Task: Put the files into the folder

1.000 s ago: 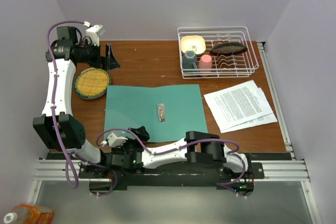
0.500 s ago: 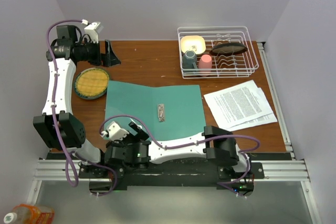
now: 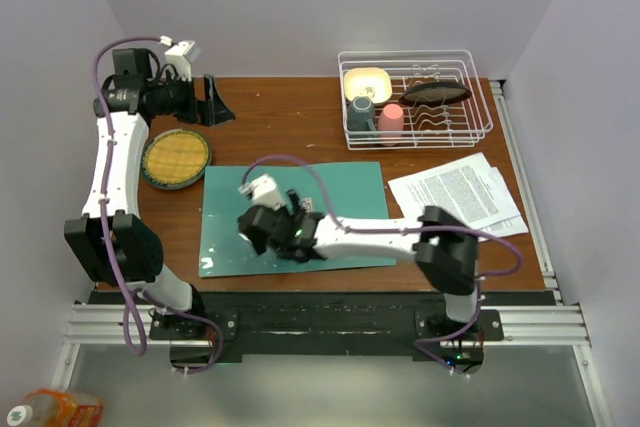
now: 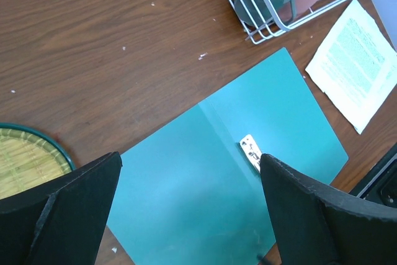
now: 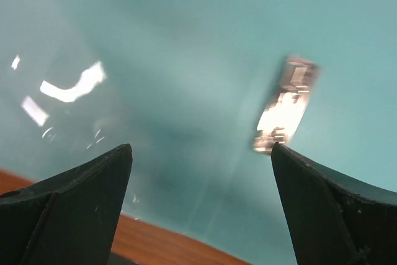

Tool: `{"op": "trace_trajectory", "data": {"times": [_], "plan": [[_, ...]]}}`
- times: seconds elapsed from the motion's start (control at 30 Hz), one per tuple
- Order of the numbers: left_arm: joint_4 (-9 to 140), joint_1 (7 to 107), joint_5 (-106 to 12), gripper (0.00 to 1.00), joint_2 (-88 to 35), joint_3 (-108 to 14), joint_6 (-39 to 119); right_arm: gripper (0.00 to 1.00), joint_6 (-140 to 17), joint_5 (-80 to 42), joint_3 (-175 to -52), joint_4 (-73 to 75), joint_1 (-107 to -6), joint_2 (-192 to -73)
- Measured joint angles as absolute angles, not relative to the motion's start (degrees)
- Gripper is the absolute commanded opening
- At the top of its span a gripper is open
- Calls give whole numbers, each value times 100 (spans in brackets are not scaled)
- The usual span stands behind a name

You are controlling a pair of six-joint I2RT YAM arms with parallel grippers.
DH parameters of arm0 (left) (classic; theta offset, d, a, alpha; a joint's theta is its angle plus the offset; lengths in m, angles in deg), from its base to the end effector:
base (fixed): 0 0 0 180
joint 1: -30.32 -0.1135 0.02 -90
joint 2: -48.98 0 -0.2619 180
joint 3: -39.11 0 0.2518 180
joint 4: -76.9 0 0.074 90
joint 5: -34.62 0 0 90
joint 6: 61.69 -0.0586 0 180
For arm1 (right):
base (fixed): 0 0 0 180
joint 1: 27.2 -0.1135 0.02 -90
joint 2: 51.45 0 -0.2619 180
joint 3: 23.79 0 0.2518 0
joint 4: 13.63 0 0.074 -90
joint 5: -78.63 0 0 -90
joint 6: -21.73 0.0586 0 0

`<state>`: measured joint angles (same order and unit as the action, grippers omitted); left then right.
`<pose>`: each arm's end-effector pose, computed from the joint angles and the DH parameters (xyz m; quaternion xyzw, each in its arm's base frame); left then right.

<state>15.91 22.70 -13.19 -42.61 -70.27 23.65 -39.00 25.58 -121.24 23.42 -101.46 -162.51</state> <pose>0.3547 0.0078 0.3719 0.1208 0.8597 -0.2888 0.4037 0.1520 0.4096 0.2052 -0.2432 0.8660 0.0661 0.4320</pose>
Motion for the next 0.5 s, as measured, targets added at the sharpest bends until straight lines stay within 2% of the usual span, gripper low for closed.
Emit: {"op": "trace_trajectory", "data": {"times": [0.13,0.23,0.5], "plan": [[1858,2823,-1356,100,-4213,-6445,2373,99,-3141,2424,-11435,2558,-9092,-15034],[2028,3612,-1349,100,-4211,-5956,2378,99,-2352,2569,-10834,2832,-8270,-13864],[2887,5413,-1321,100,-4691,-5916,2321,99,-311,3067,-8889,4132,-7689,-11200]]}}
